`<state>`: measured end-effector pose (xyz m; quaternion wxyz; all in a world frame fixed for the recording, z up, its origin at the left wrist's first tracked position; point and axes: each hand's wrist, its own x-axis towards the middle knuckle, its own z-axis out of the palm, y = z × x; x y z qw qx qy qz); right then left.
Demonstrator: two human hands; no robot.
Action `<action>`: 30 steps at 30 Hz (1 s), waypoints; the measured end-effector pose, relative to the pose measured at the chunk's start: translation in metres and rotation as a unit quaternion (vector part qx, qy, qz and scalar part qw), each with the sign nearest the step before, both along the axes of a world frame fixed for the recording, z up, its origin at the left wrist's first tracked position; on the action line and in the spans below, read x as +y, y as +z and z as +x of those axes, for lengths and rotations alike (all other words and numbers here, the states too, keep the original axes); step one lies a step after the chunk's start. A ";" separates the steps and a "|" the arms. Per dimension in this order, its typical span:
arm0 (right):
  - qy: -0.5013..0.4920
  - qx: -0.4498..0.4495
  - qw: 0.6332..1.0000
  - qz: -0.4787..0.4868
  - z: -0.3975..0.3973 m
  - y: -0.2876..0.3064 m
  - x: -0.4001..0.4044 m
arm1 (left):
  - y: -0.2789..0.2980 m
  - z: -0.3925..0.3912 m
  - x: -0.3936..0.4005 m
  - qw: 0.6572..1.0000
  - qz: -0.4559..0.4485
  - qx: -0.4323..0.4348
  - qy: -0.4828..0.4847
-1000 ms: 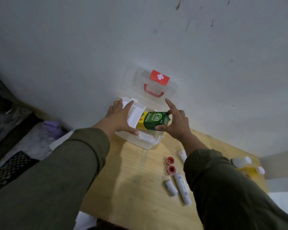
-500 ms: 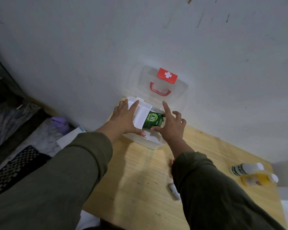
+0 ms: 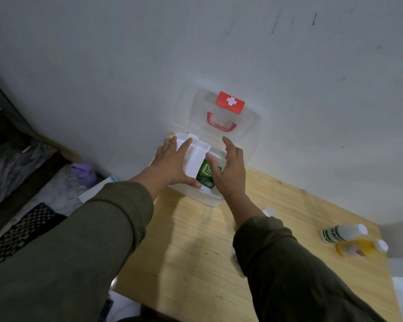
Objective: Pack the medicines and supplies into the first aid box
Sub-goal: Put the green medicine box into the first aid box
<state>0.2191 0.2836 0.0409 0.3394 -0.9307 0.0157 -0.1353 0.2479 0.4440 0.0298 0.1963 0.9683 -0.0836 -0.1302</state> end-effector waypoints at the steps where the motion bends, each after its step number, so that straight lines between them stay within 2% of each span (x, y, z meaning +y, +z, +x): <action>1: 0.001 0.018 0.997 0.069 -0.001 0.000 0.005 | 0.000 0.000 0.000 1.000 0.001 0.000 0.000; 3: -0.035 0.065 0.977 0.201 -0.002 0.000 0.016 | 0.000 0.000 0.000 1.000 0.000 0.004 -0.001; 5: -0.089 0.109 0.937 0.319 0.001 -0.003 0.020 | 0.000 -0.001 0.000 1.000 -0.002 0.007 -0.003; 7: -0.107 0.144 0.908 0.377 0.004 -0.007 0.018 | 0.000 -0.002 0.001 1.000 0.000 0.006 -0.005; 20: -0.124 0.186 0.834 0.504 0.026 -0.017 0.021 | 0.004 -0.004 0.001 1.000 0.005 0.009 -0.011; 24: -0.129 0.180 0.841 0.493 0.028 -0.020 0.022 | 0.004 -0.005 0.001 1.000 0.002 0.005 -0.013; 30: -0.116 0.173 0.876 0.434 0.025 -0.012 0.020 | 0.003 -0.004 0.001 1.000 -0.006 0.012 -0.008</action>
